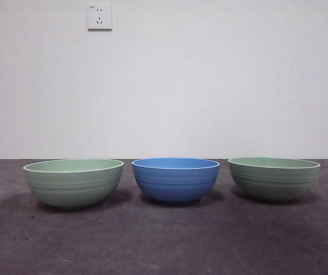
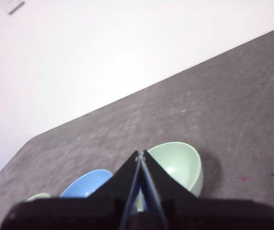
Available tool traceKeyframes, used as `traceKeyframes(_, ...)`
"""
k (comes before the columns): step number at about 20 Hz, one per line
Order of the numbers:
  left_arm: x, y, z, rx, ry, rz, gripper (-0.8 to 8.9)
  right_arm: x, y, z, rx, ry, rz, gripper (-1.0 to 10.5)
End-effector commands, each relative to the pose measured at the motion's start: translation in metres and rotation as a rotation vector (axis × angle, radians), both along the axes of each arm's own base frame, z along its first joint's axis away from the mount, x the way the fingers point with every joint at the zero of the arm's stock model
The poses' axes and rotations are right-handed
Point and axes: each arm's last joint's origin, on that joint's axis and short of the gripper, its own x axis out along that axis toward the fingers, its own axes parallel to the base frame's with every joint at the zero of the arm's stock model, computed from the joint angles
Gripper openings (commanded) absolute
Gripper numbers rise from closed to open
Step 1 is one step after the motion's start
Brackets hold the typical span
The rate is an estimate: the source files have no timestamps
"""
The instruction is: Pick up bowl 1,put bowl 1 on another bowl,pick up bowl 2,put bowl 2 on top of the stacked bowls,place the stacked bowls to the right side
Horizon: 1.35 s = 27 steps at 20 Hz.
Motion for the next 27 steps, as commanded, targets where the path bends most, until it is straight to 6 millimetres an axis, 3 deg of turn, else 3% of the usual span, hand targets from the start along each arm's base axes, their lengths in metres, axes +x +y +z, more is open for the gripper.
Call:
traceKeyframes(1,-0.002,-0.001,0.016,-0.003,0.011,-0.055,-0.07,0.0,0.002,0.019,-0.057,0.033,0.054,-0.1)
traceKeyframes(8,0.003,-0.005,0.048,0.039,0.113,-0.224,-0.07,0.003,0.006,0.06,-0.236,0.223,0.252,-0.1)
traceKeyframes(14,0.005,-0.007,0.063,0.082,0.254,-0.335,-0.07,0.007,0.007,0.084,-0.335,0.409,0.351,-0.1)
traceKeyframes(20,0.002,-0.007,0.068,0.15,0.398,-0.384,-0.07,0.006,0.009,0.09,-0.359,0.576,0.419,-0.1)
traceKeyframes(27,-0.002,-0.007,0.068,0.19,0.459,-0.413,-0.03,0.006,0.01,0.087,-0.374,0.629,0.443,0.0)
